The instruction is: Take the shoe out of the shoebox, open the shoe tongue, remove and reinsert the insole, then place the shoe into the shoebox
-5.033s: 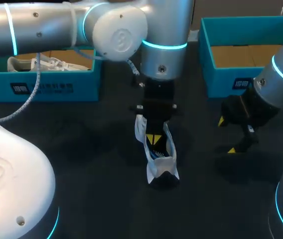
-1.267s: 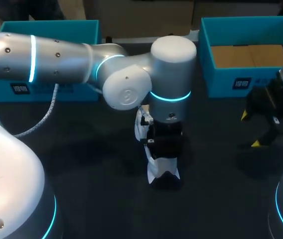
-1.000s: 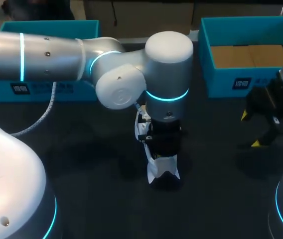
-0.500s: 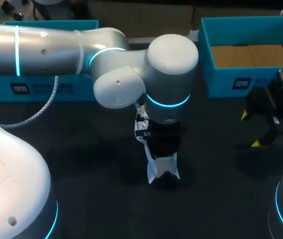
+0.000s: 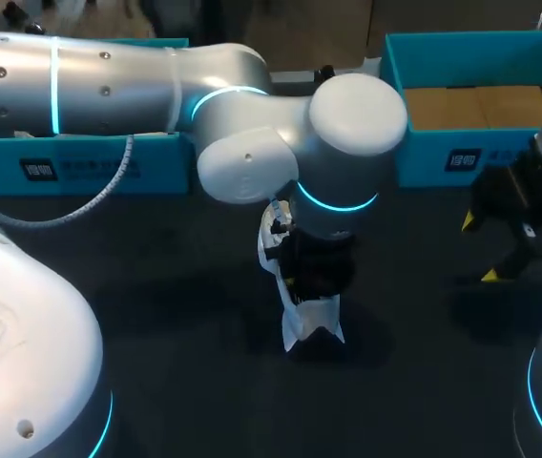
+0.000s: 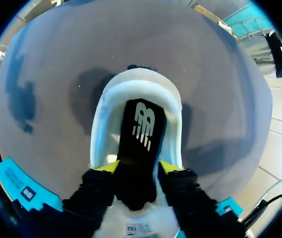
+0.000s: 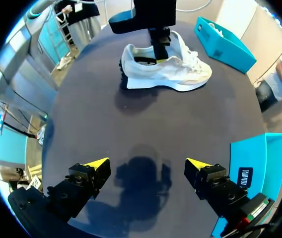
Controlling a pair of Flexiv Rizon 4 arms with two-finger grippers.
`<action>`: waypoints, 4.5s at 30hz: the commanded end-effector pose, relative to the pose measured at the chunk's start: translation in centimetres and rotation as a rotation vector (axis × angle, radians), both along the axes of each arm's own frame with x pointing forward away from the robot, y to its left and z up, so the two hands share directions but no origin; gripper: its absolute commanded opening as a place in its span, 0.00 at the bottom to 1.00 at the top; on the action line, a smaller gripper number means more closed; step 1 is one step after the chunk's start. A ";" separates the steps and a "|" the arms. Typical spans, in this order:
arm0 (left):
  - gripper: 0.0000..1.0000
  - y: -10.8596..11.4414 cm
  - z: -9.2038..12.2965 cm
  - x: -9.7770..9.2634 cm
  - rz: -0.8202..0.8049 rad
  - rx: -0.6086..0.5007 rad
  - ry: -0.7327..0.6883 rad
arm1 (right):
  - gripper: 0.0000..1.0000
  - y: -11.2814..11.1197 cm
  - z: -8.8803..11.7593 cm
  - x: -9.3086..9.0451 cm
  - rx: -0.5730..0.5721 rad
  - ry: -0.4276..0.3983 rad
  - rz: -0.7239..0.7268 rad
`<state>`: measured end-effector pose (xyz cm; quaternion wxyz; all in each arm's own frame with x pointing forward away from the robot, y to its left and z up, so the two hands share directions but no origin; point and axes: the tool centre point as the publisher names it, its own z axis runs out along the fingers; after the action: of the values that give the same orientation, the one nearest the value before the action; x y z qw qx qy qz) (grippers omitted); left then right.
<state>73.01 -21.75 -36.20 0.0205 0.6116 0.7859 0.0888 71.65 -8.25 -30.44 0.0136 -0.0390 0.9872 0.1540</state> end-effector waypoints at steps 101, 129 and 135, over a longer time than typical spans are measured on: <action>0.41 0.1 3.4 2.1 -0.052 -0.144 0.284 | 1.00 0.0 0.0 -0.1 -0.002 -0.002 0.000; 0.42 0.4 2.7 0.1 -0.060 -0.160 0.287 | 1.00 0.0 0.0 -0.1 -0.002 -0.002 0.000; 0.62 1.7 7.0 0.2 -0.004 -0.195 0.249 | 1.00 0.0 0.0 -0.1 -0.002 -0.002 0.000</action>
<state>73.93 -22.14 -32.02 -0.0317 0.6192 0.7819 -0.0654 71.65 -8.25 -30.43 0.0136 -0.0390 0.9872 0.1540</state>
